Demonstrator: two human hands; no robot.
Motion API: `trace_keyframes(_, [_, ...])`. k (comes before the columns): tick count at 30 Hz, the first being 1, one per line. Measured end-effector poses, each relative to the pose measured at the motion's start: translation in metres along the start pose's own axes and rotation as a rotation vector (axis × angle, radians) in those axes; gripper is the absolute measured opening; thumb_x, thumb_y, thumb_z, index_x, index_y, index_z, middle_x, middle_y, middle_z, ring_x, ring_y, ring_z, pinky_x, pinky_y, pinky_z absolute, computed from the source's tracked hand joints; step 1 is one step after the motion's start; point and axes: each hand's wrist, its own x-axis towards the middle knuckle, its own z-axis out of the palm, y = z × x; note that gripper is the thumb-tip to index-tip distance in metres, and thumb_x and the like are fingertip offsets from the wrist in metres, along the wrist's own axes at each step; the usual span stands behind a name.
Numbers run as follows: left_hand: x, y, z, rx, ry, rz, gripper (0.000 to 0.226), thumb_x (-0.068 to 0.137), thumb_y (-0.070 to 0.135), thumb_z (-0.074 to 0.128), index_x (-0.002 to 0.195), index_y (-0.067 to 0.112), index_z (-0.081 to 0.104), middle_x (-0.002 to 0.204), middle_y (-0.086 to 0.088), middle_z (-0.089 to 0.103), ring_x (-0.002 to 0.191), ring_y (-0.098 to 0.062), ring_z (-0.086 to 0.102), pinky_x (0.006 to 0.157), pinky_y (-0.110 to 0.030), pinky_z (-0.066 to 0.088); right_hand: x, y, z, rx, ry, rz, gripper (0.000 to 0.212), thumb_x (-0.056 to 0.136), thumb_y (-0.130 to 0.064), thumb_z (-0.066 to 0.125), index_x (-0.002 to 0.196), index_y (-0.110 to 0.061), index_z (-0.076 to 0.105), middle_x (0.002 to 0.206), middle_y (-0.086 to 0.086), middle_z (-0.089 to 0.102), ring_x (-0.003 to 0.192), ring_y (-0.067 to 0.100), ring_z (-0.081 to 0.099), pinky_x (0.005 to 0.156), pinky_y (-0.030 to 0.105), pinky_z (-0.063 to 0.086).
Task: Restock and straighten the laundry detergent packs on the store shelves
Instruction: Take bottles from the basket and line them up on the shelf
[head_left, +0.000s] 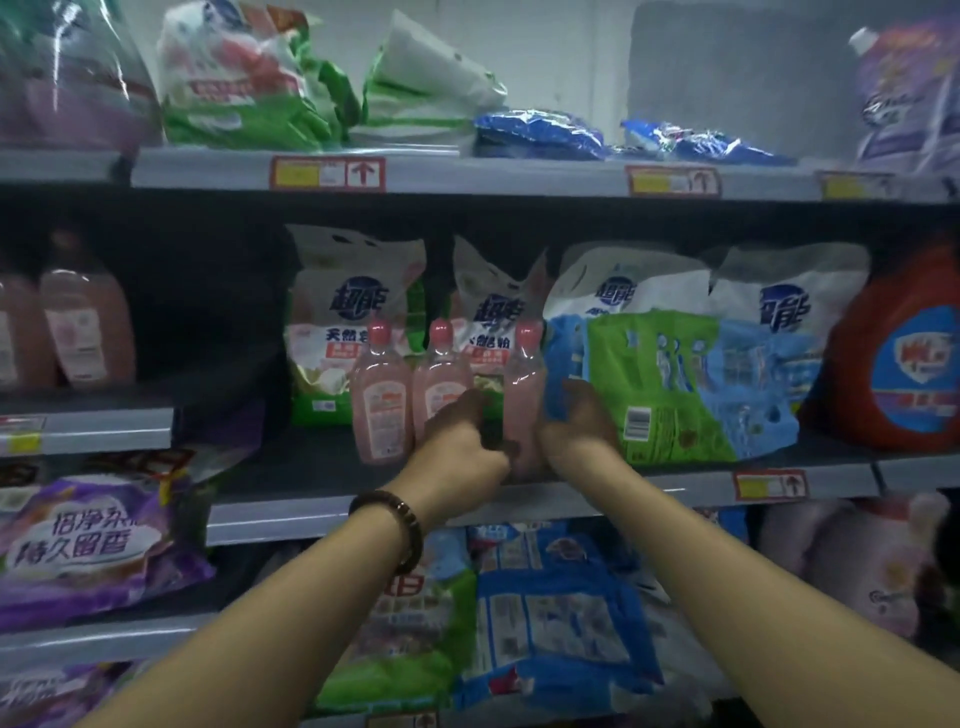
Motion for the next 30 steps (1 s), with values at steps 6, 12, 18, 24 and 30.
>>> trace_keyframes(6, [0.031,0.013,0.027,0.065,-0.02,0.007,0.056,0.092,0.032,0.073,0.139,0.024,0.045,0.118,0.007,0.061,0.11,-0.023,0.066,0.082,-0.032,0.053,0.043,0.037,0.007,0.046,-0.198,-0.024,0.055,0.071,-0.061,0.06,0.113,-0.026,0.068,0.096,-0.003,0.08,0.087,0.02,0.077,0.085,0.048,0.064])
trace_keyframes(12, [0.046,0.004,0.032,-0.003,0.025,-0.027,0.059,0.088,0.02,0.075,0.139,0.022,0.045,0.118,0.004,0.065,0.097,-0.014,0.066,0.061,-0.01,0.046,0.056,0.041,0.002,-0.001,-0.295,-0.109,0.033,0.085,-0.026,0.079,0.11,-0.039,0.063,0.112,-0.004,0.077,0.106,0.02,0.073,0.094,0.043,0.059])
trace_keyframes(18, [0.035,-0.014,0.036,-0.038,0.039,0.035,0.079,0.085,0.009,0.076,0.151,0.03,0.037,0.131,0.01,0.064,0.118,-0.01,0.063,0.088,-0.016,0.051,0.058,0.042,-0.009,0.109,-0.273,-0.051,0.036,0.087,0.0,0.081,0.111,-0.014,0.059,0.099,0.007,0.071,0.087,0.02,0.071,0.058,0.022,0.055])
trace_keyframes(24, [0.029,-0.004,0.024,-0.086,0.036,0.062,0.079,0.091,0.011,0.075,0.141,0.052,0.029,0.126,0.017,0.059,0.115,-0.005,0.06,0.082,-0.011,0.049,0.043,0.021,-0.022,0.007,-0.296,-0.217,0.055,0.079,-0.005,0.091,0.12,-0.011,0.053,0.1,-0.01,0.067,0.081,-0.004,0.066,0.06,0.008,0.049])
trace_keyframes(30, [0.011,-0.007,-0.02,-0.114,0.077,0.141,0.105,0.077,0.025,0.091,0.15,0.058,0.024,0.137,0.013,0.062,0.125,-0.005,0.064,0.101,-0.028,0.057,0.016,-0.022,-0.005,0.051,-0.288,-0.3,0.054,0.079,-0.019,0.093,0.121,-0.031,0.061,0.108,-0.011,0.074,0.098,0.012,0.073,0.082,0.027,0.061])
